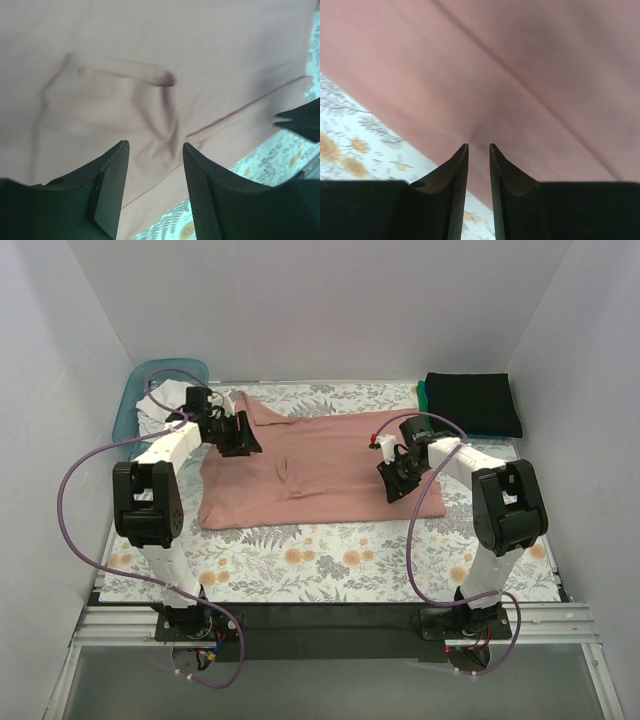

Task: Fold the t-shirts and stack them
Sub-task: Fold the tshirt

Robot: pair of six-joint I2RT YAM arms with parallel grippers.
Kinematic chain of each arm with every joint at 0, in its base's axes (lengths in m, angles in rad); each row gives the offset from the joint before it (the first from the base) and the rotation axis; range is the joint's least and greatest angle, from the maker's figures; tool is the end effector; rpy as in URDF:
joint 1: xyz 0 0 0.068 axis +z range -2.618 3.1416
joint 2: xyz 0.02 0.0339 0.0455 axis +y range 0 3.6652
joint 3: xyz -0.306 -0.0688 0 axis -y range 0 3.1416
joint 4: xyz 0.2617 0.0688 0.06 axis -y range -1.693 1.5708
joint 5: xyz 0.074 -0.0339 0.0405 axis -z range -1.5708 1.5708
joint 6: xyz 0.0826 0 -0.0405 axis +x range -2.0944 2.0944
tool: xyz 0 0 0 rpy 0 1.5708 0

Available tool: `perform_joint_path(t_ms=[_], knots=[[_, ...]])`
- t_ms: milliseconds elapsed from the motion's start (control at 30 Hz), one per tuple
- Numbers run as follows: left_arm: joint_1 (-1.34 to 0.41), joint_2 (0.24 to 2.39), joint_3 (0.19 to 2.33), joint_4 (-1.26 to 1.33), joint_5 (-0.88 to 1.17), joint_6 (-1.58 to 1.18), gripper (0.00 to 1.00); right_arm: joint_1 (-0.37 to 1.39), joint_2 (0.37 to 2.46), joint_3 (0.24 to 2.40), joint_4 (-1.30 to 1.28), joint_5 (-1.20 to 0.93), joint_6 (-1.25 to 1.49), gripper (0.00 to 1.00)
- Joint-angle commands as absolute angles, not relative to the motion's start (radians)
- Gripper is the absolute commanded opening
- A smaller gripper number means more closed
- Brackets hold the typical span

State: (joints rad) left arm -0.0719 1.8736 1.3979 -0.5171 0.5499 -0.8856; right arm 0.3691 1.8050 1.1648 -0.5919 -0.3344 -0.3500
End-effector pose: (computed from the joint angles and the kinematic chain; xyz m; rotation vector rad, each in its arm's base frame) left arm 0.4460 -0.0754 0.2181 -0.8574 2.5599 -1.0421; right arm 0.3514 0.1650 0.1595 -1.0494 2.5646 0.4720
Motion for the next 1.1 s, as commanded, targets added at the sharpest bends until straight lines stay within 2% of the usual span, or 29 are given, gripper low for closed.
perform_joint_path(t_ms=[0,133,400,567,767,867,933,1000,1067], knots=[[-0.002,1.877,1.388,-0.684,0.565,-0.695,0.47,0.31,1.778,1.227,-0.64,-0.292,-0.417,0.3],[0.066,1.942,1.399,-0.794,0.497,-0.595,0.47,0.298,1.816,1.223,-0.643,-0.238,-0.457,0.28],[0.071,1.913,1.258,-0.765,0.361,-0.48,0.46,0.281,1.865,1.12,-0.617,-0.189,-0.483,0.27],[0.071,1.859,1.143,-0.756,0.344,-0.439,0.46,0.288,1.783,0.964,-0.629,-0.245,-0.474,0.27],[0.071,1.76,1.031,-0.814,0.38,-0.399,0.45,0.333,1.638,0.873,-0.741,-0.369,-0.499,0.28],[0.071,1.706,1.044,-0.874,0.447,-0.379,0.45,0.33,1.606,0.931,-0.814,-0.432,-0.531,0.32],[0.072,1.683,1.093,-0.905,0.492,-0.379,0.47,0.319,1.594,1.023,-0.839,-0.398,-0.54,0.37],[0.072,1.683,1.221,-0.913,0.557,-0.397,0.51,0.256,1.623,1.158,-0.838,-0.396,-0.541,0.41],[0.072,1.709,1.322,-0.902,0.603,-0.44,0.52,0.207,1.669,1.264,-0.839,-0.378,-0.526,0.41]])
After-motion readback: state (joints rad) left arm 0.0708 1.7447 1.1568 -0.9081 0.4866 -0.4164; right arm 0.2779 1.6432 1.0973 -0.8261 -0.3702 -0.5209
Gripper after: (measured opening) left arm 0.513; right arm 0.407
